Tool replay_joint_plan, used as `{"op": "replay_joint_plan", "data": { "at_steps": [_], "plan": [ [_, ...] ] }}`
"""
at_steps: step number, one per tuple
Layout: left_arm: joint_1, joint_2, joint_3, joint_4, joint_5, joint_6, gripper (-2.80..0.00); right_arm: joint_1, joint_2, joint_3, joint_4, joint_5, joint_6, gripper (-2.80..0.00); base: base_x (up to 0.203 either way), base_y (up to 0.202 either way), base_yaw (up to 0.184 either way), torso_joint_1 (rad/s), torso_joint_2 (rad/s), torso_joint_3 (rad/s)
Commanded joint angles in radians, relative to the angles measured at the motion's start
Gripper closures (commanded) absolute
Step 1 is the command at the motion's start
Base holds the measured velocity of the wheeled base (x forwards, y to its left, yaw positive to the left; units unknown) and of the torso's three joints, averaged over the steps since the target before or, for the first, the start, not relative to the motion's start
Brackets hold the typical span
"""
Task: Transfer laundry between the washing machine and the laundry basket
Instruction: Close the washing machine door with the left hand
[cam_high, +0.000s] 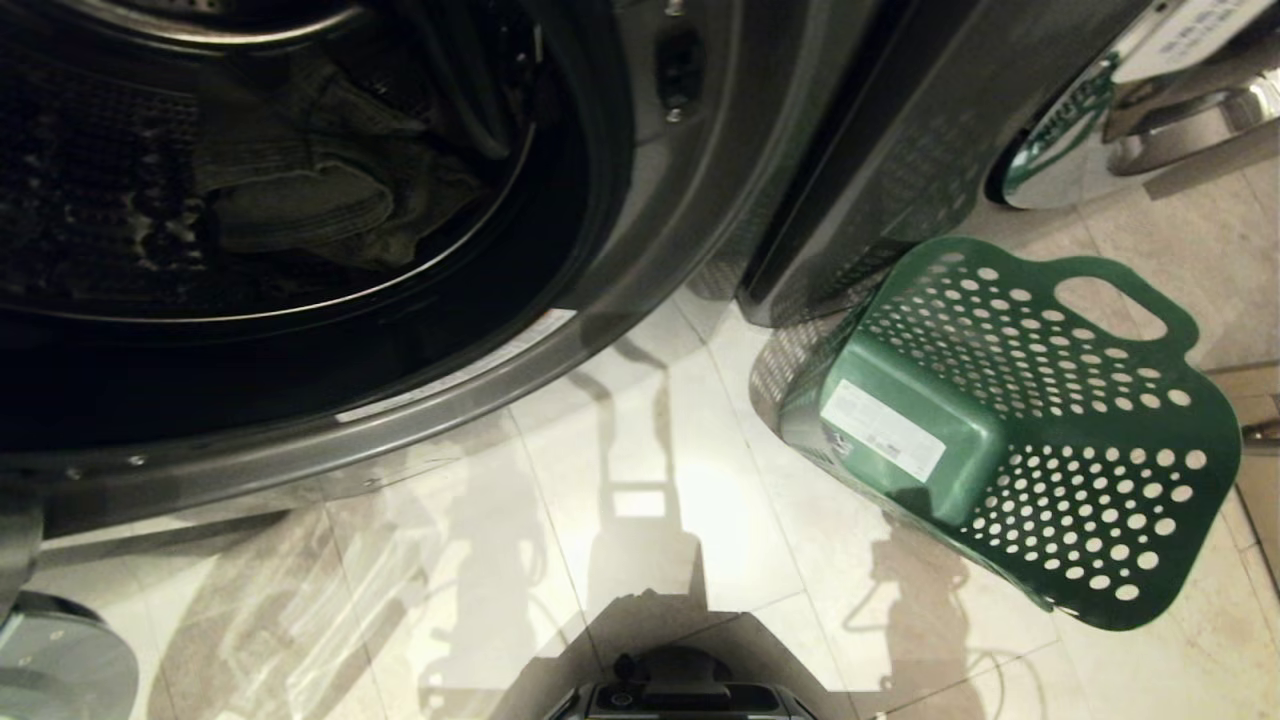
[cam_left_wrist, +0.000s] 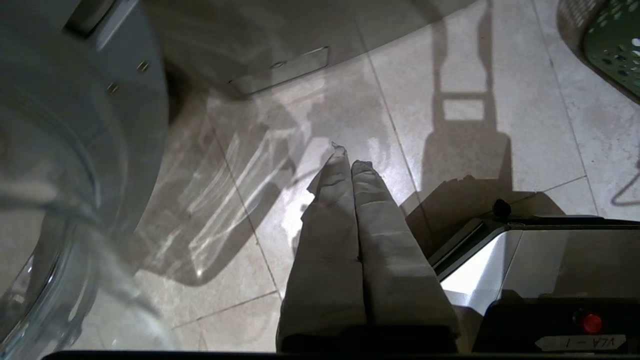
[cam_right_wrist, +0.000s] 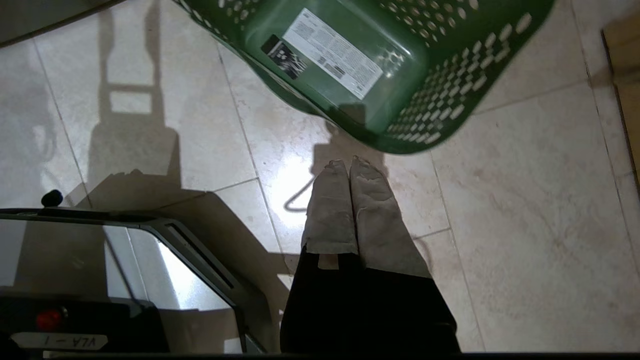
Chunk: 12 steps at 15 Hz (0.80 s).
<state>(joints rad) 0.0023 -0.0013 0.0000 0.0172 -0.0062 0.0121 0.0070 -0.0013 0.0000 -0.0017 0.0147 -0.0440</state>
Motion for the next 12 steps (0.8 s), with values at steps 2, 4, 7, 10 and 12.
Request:
{"op": "replay_joint_plan", "data": {
  "at_steps": [2, 4, 7, 10, 12],
  "plan": [
    [0.001, -0.002, 0.0, 0.001, 0.0, 0.0, 0.0, 0.001, 0.001, 0.002, -0.001, 0.001, 0.0, 0.0, -0.002, -0.007, 0.172, 0.0, 0.0, 0.001],
    [0.001, -0.002, 0.0, 0.0, 0.0, 0.0, 0.0, 0.001, 0.0, 0.002, 0.0, 0.001, 0.0, 0.0, -0.001, -0.013, 0.158, -0.002, 0.0, 0.0],
    [0.001, -0.002, 0.001, 0.0, 0.0, -0.001, 0.0, 0.001, 0.001, 0.002, 0.0, 0.001, 0.001, 0.0, 0.0, -0.009, 0.166, -0.004, 0.0, 0.002],
    [0.001, -0.002, 0.001, 0.0, 0.002, -0.002, 0.0, 0.001, 0.001, 0.002, 0.0, -0.001, 0.003, 0.0, 0.002, -0.012, 0.152, -0.005, 0.0, 0.0],
    [0.001, -0.002, 0.0, 0.0, 0.002, -0.004, 0.0, 0.001, 0.001, 0.002, 0.0, -0.001, 0.001, 0.0, 0.003, 0.0, 0.047, 0.0, 0.0, 0.001]
  ]
}}
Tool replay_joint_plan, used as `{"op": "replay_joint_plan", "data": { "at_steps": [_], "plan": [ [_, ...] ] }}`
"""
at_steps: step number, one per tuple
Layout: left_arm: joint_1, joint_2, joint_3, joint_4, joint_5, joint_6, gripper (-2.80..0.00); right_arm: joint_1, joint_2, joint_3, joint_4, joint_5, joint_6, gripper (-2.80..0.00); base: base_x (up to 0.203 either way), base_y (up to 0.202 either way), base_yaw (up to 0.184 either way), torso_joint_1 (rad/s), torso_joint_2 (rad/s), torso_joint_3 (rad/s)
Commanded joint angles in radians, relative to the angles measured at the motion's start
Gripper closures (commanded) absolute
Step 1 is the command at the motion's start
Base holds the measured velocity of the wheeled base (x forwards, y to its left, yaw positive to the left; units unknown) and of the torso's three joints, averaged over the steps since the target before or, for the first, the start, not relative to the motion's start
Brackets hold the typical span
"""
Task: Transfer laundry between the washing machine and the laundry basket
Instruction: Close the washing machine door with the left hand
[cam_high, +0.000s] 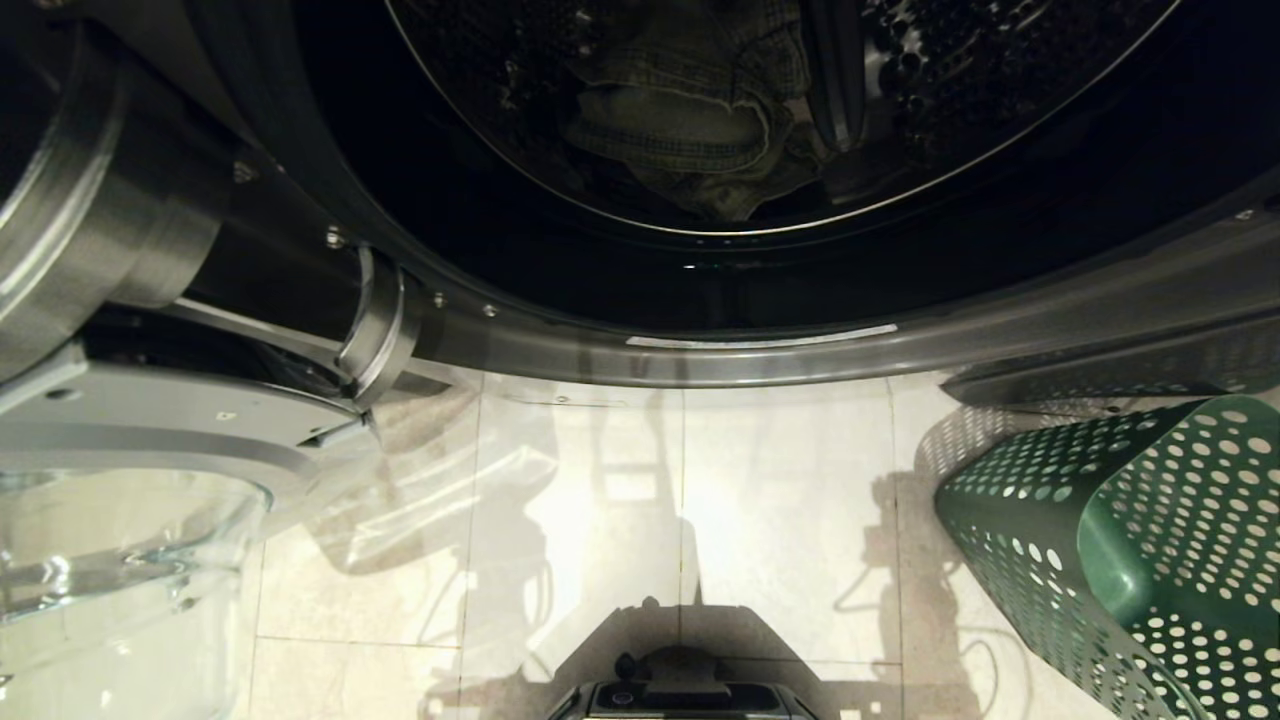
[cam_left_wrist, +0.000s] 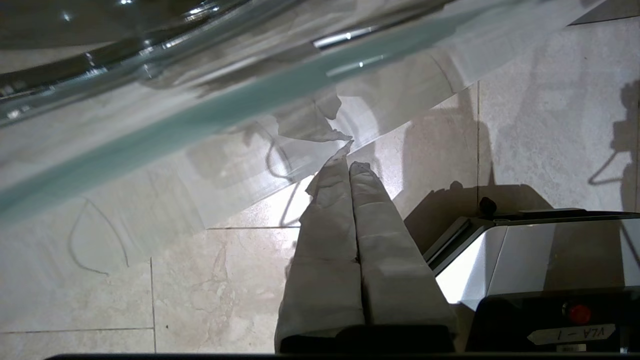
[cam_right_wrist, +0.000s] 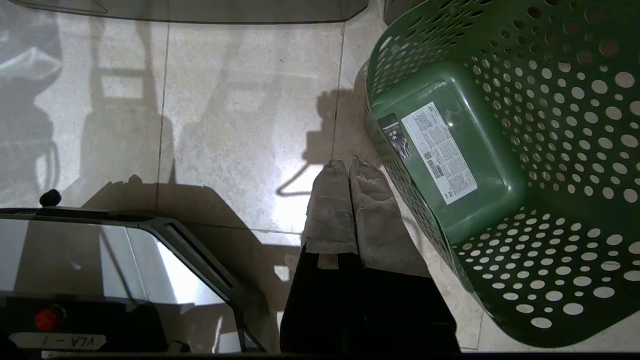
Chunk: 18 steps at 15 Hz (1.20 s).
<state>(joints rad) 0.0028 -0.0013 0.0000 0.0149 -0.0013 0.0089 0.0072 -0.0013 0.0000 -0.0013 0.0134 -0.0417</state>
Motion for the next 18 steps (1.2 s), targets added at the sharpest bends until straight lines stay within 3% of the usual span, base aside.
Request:
{"op": "replay_joint_plan", "data": {
  "at_steps": [1, 18],
  "plan": [
    [0.0, -0.002, 0.0, 0.002, -0.003, -0.003, 0.0, 0.0, 0.001, 0.0, 0.0, 0.0, 0.0, 0.0, 0.0, 0.0, 0.0, 0.0, 0.0, 0.0],
    [0.0, -0.002, 0.0, 0.002, -0.003, 0.002, 0.0, 0.0, 0.001, 0.001, -0.001, -0.001, 0.001, 0.0, 0.0, 0.0, 0.0, 0.0, 0.0, 0.0]
  ]
}}
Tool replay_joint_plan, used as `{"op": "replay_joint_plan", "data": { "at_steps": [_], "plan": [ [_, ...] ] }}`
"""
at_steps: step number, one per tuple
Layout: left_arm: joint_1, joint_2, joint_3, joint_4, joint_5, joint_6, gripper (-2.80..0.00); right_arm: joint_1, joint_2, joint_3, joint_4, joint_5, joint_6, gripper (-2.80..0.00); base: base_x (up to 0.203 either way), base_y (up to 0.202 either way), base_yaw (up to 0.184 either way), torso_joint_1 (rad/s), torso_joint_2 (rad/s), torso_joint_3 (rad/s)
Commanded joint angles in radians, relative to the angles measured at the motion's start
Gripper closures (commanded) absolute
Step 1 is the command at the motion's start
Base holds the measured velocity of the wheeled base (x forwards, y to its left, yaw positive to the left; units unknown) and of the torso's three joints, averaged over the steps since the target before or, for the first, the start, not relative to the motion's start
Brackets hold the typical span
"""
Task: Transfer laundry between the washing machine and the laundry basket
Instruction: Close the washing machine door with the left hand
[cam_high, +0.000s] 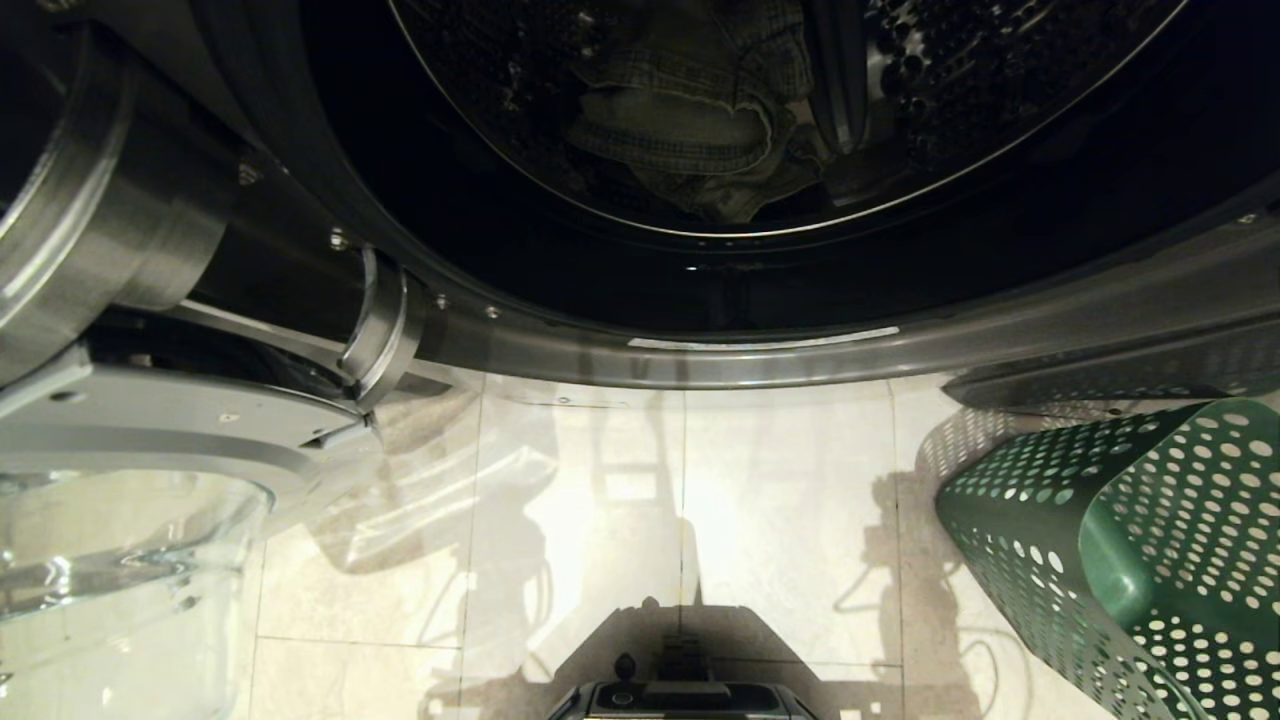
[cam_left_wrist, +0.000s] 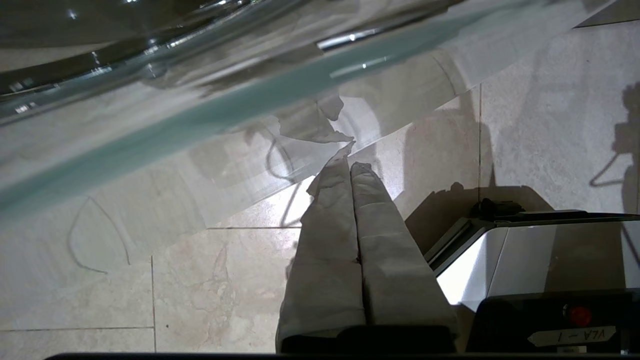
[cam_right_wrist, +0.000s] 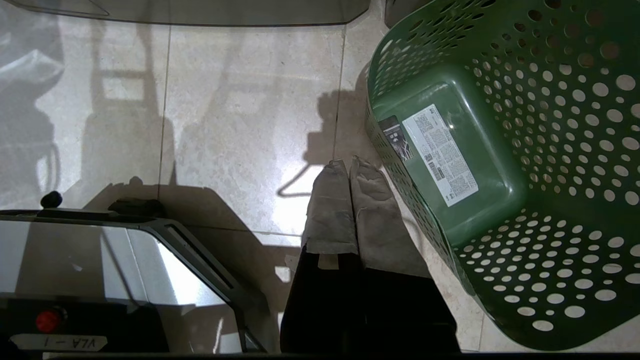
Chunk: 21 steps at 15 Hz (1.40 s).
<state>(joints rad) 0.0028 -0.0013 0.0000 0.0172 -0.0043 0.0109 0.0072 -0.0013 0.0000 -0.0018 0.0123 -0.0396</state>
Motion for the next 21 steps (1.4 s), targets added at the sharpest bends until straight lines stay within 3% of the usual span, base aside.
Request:
{"op": "replay_joint_plan", "data": {
  "at_steps": [1, 7, 21],
  "plan": [
    [0.0, -0.002, 0.0, 0.001, 0.0, 0.0, 0.0, 0.0, 0.001, 0.0, 0.0, 0.0, 0.0, 0.0, 0.0, 0.0, 0.0, 0.0, 0.0, 0.0],
    [0.0, -0.002, 0.002, 0.003, -0.006, 0.041, 0.0, 0.0, 0.001, 0.001, 0.0, 0.002, -0.003, 0.0, 0.0, 0.0, 0.0, 0.0, 0.0, 0.0],
    [0.0, -0.002, 0.0, 0.001, 0.0, 0.018, 0.0, 0.0, 0.001, 0.002, 0.001, -0.002, 0.006, 0.0, 0.0, 0.0, 0.0, 0.005, 0.0, 0.176]
  ]
}}
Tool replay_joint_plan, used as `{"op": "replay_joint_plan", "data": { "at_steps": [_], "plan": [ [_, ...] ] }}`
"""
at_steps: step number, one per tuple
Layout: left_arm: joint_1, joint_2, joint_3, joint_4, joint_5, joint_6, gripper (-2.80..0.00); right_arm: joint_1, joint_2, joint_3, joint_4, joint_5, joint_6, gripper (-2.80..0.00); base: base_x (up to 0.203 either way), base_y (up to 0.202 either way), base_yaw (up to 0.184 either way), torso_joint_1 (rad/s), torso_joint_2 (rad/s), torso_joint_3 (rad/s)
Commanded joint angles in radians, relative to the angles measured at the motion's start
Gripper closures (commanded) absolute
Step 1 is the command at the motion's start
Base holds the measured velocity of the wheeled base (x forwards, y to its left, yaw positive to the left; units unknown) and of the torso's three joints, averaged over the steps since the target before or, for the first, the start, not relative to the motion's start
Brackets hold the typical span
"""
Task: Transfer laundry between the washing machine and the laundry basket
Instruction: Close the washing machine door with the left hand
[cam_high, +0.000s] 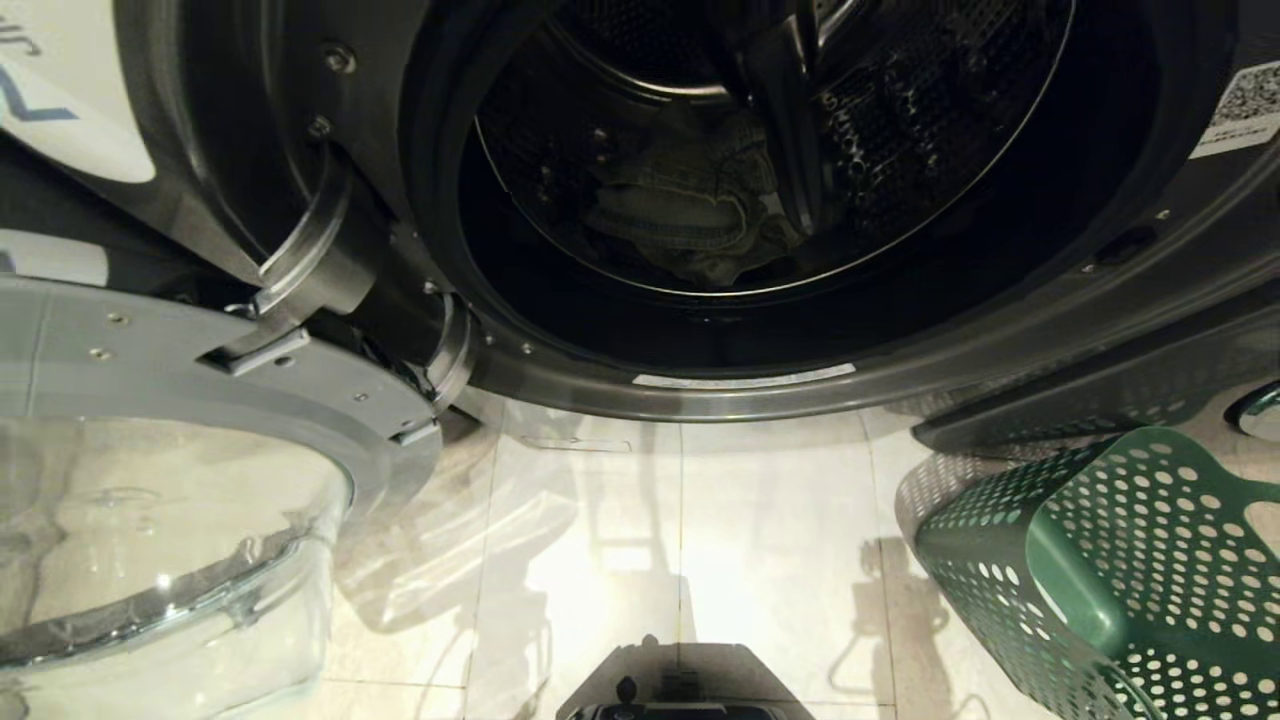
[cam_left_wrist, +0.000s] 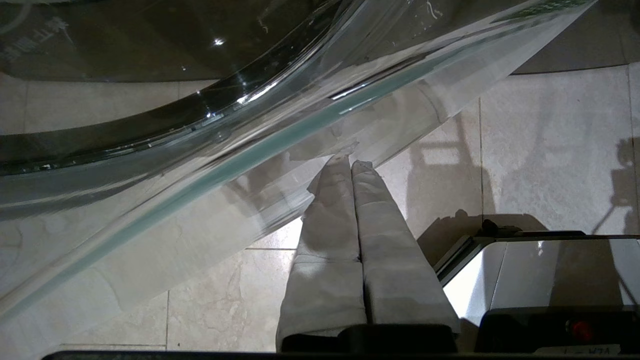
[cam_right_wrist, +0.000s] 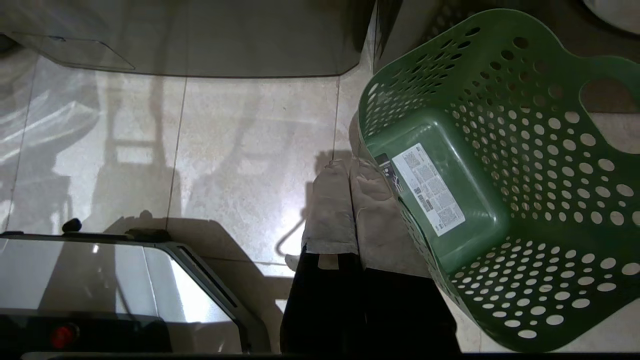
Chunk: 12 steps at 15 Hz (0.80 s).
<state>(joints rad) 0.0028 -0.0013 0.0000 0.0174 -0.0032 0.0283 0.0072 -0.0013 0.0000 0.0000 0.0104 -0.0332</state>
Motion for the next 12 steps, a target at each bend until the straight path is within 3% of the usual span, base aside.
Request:
{"op": "replay_joint_plan", "data": {
  "at_steps": [1, 12],
  "plan": [
    [0.0, -0.002, 0.0, 0.001, -0.001, 0.001, 0.0, 0.0, 0.001, 0.002, 0.0, 0.0, -0.001, 0.0, 0.0, 0.0, 0.0, 0.0, 0.0, 0.204],
    [0.0, -0.002, 0.0, 0.001, -0.001, 0.001, 0.0, 0.0, 0.001, 0.0, -0.003, 0.0, -0.002, 0.0, 0.0, 0.0, 0.0, 0.002, 0.0, 0.201]
  ]
}}
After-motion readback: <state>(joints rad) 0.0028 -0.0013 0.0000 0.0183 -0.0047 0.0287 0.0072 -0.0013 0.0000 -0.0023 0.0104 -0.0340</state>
